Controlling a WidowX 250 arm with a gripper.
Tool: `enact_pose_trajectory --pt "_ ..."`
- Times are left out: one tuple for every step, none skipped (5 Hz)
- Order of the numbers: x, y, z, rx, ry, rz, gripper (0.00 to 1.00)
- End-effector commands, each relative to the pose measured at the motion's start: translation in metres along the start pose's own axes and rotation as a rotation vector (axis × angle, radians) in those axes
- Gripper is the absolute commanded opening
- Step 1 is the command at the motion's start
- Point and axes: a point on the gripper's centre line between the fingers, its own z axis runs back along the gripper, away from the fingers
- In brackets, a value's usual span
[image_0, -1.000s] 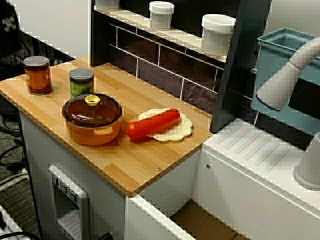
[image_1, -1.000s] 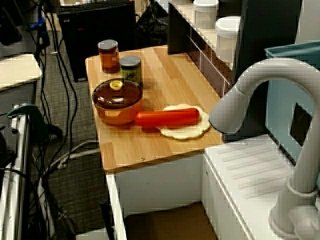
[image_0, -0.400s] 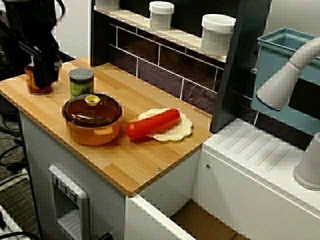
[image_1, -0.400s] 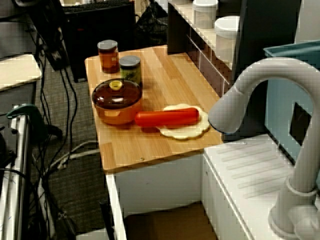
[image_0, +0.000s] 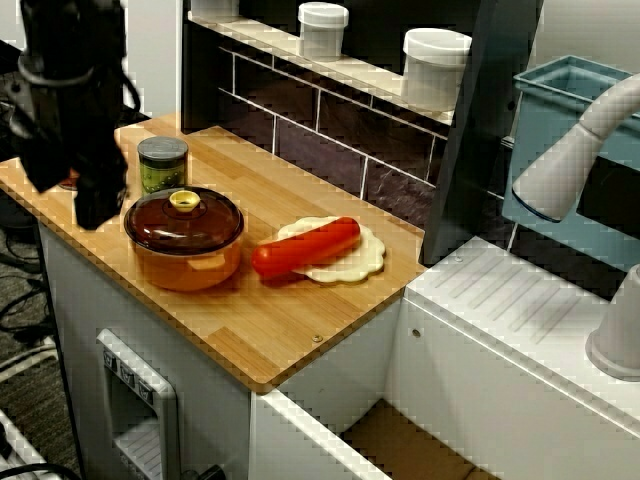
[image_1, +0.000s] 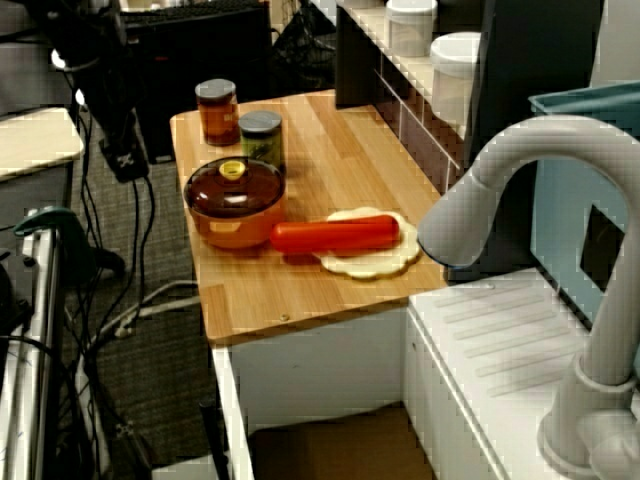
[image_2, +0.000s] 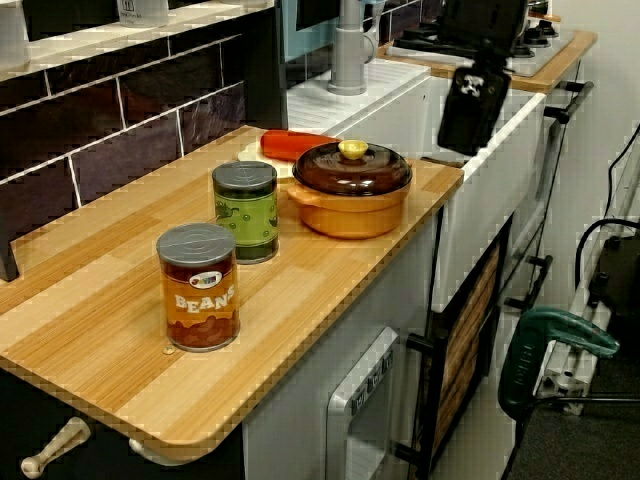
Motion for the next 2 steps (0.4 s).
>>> enact_pose_trajectory --pt "-0.0078 -0.0066 -0.0064 -0.013 -0.042 0.036 1.0" --pt "-0.0102 -0.0109 -0.0085 -0.031 -0.052 0.072 1.0"
